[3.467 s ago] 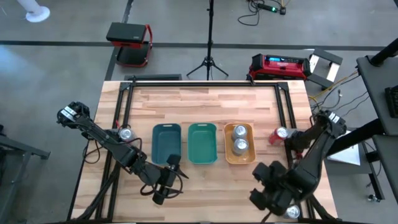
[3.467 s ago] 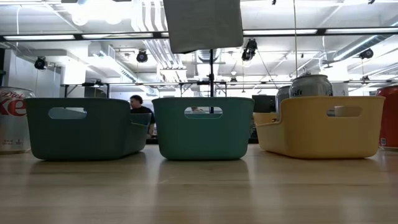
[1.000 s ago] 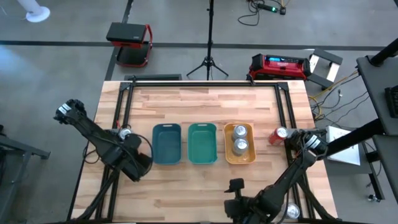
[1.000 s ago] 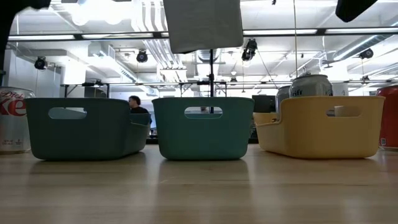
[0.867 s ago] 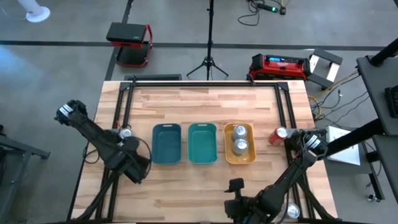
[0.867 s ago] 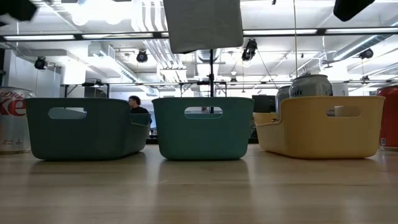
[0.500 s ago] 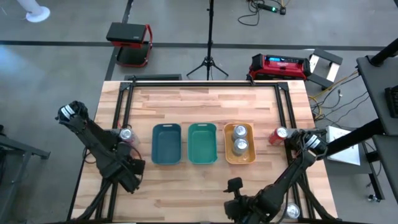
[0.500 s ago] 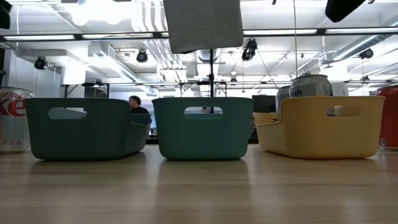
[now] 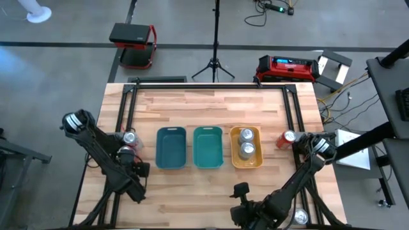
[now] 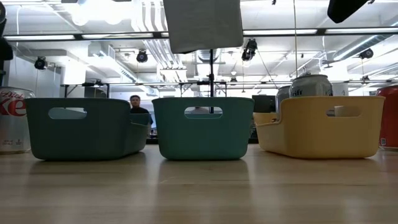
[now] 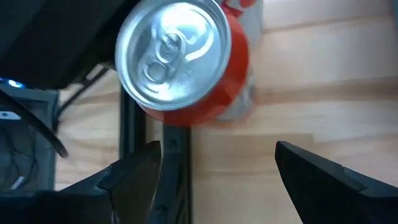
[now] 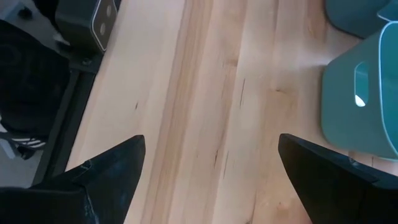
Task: Sort soda cans
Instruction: Put the left orange soda can into the blue bin
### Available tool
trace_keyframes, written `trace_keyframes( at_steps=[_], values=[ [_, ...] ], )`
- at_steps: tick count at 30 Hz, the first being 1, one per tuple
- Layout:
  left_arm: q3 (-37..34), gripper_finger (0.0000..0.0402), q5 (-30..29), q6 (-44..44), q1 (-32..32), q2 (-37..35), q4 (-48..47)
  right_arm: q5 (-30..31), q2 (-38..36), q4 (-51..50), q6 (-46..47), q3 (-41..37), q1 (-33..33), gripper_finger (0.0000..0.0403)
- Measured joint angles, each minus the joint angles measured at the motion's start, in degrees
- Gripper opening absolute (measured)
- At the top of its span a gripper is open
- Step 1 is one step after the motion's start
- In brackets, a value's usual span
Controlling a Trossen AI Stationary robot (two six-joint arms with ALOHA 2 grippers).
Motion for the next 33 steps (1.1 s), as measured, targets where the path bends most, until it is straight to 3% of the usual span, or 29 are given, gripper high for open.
trace_keyframes(
  at_steps=[8, 21, 33],
  values=[
    [0.00, 0.0300, 0.05, 0.31, 0.00, 3.83, -3.05, -0.02, 0.00, 1.37, 0.81, -0.09, 0.00, 0.0364],
    [-4.05, 0.0300, -0.40, 2.39, 0.02, 8.17, -0.28, -0.02, 0.00, 2.65, 0.14, -0.09, 0.00, 0.0364],
    [-4.88, 0.0300, -10.50, 2.16, 1.08, 7.28, 0.39, -0.04, 0.00, 3.22, 3.11, -0.09, 0.00, 0.0364]
  ],
)
